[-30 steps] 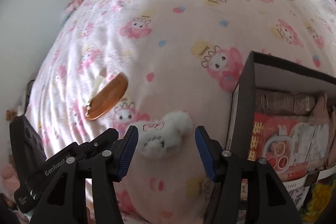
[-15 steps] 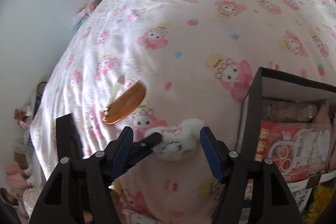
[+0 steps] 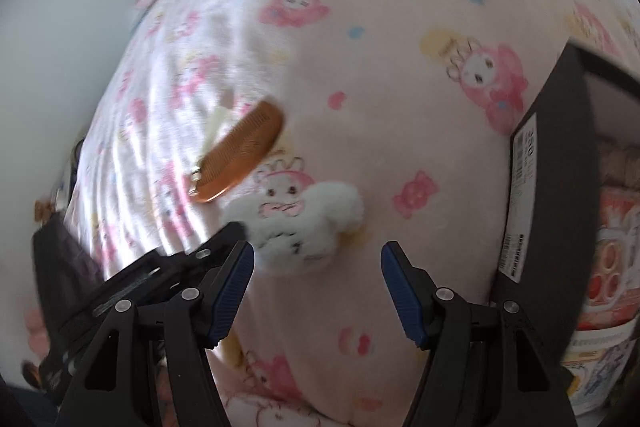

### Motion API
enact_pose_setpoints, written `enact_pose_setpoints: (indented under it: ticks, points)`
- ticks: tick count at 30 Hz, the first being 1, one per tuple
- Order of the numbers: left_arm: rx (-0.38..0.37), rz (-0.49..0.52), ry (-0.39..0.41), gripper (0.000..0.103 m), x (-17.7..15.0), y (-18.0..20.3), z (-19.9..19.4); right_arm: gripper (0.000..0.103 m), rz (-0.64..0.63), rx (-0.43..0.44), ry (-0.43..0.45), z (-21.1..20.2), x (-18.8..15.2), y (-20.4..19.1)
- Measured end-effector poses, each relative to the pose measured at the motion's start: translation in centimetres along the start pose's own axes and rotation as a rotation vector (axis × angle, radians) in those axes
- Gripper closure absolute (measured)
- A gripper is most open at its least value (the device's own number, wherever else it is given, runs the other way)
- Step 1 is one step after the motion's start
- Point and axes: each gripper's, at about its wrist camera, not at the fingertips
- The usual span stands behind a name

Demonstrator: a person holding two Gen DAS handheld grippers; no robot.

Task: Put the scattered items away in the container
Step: 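Close the left gripper on the plush bunny while the right gripper pinches it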

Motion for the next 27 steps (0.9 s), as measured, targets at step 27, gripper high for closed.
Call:
enact_pose_setpoints:
  ticks: [27]
  points:
    - [-0.115, -0.006, -0.054, 0.079, 0.3, -0.4, 2.6, 0.076, -0.08, 0.062, 0.095, 0.6, 0.3, -2.0]
Point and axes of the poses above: each gripper's, at about its wrist camera, not at the fingertips, and z roughly the way its jaws point, y to its right, x to its top, and after that the axes turned 14 degrees about -x, right-handed
